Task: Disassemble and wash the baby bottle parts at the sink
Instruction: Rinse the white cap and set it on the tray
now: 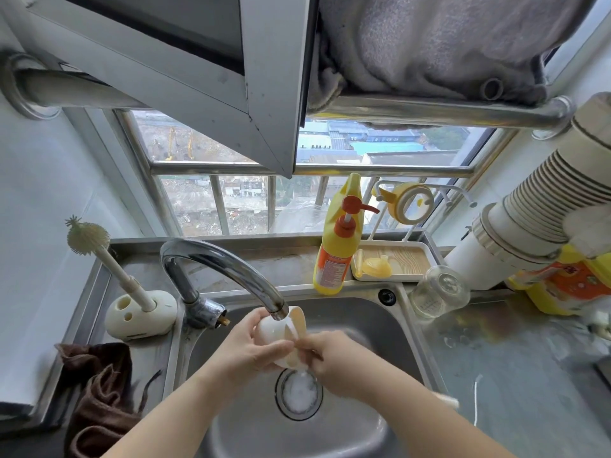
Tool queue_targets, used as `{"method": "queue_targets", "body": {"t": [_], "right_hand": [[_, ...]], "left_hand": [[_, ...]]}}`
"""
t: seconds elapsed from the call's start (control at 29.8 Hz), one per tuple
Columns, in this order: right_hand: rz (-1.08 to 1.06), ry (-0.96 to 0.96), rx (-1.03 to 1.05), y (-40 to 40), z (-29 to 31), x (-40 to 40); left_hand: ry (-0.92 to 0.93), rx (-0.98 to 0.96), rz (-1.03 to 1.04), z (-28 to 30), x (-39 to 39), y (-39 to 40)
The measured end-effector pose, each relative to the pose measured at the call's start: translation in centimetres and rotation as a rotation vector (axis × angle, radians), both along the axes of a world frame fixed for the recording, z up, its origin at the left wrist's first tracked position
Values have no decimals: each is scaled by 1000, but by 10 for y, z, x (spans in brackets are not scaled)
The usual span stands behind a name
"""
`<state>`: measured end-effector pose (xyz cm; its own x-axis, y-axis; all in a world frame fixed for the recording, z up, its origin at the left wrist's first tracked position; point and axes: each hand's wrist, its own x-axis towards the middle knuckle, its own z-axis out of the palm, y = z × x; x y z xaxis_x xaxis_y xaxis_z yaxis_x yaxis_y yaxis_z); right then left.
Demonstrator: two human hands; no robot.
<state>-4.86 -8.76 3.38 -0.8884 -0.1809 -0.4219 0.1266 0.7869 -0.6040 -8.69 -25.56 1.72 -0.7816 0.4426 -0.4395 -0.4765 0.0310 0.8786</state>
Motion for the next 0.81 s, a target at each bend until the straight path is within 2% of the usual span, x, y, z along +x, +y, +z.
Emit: {"method": "queue_targets", "body": {"t": [0.07,0.13,0.24,0.3,0.4,0.5,0.54,0.6,0.64,0.67,0.74,0.81], "right_hand": [[-179,-86,-242,-2,5,-4],[-273,-153,-393,-2,9,-5],[-225,-143,-340,-6,4,1],[-217,-113,-323,-6,-2,5],[-225,-78,-300,-11,-2,10],[-77,40,-144,-10,4,11],[30,122,20,-8,6,11],[211,410,449,-2,7,6],[198,543,557,0,3,5],[199,596,608,0,6,4],[196,574,626,-3,5,5],[179,384,492,-9,9,5]], "left_hand": [[20,0,-28,-7,2,-4],[40,-6,-79,-9,2,-8],[63,-14,-189,-5,-1,-10],[-15,37,-219,0,-4,-10],[-127,122,-129,8,-8,-5],[-138,81,4,9,-9,0],[-140,69,27,9,-8,1],[-146,53,28,9,-7,1],[-145,51,21,10,-7,2],[-141,54,16,11,-7,3],[-126,58,16,10,-7,4],[-116,56,24,9,-5,5]]}}
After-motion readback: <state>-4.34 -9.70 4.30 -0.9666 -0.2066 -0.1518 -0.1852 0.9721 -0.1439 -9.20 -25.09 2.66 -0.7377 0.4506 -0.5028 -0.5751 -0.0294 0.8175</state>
